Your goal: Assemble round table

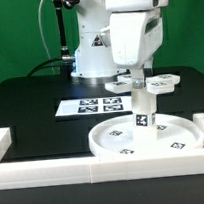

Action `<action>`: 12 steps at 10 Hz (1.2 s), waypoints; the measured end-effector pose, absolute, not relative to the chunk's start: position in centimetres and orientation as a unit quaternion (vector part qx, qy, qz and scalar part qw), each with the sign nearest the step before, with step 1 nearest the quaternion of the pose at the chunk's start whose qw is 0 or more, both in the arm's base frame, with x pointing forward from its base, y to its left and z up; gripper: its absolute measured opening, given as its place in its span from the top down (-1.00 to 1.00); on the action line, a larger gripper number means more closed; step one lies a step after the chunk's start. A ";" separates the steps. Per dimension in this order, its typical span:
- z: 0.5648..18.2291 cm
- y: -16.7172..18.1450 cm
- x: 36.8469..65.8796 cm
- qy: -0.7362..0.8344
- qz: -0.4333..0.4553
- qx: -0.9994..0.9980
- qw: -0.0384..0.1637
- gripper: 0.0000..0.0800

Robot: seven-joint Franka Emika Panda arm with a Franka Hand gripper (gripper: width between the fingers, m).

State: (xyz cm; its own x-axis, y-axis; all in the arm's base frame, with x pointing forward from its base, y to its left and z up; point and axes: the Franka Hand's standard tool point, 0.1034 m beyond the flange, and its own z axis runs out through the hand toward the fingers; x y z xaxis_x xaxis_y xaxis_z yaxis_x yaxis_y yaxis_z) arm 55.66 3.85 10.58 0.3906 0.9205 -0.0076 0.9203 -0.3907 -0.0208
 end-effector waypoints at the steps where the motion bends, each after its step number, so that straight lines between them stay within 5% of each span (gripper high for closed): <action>1: 10.6 3.8 55.7 -0.549 0.009 -0.836 0.007 -0.08; 6: 10.5 4.2 55.2 -0.211 0.016 -0.977 0.022 -0.08; 12: 10.5 4.2 55.2 0.081 0.021 -0.996 0.017 -0.08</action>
Offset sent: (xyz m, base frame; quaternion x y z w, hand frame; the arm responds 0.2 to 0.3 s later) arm -0.0154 -0.0032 -0.0019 0.0601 0.0019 0.3774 0.9241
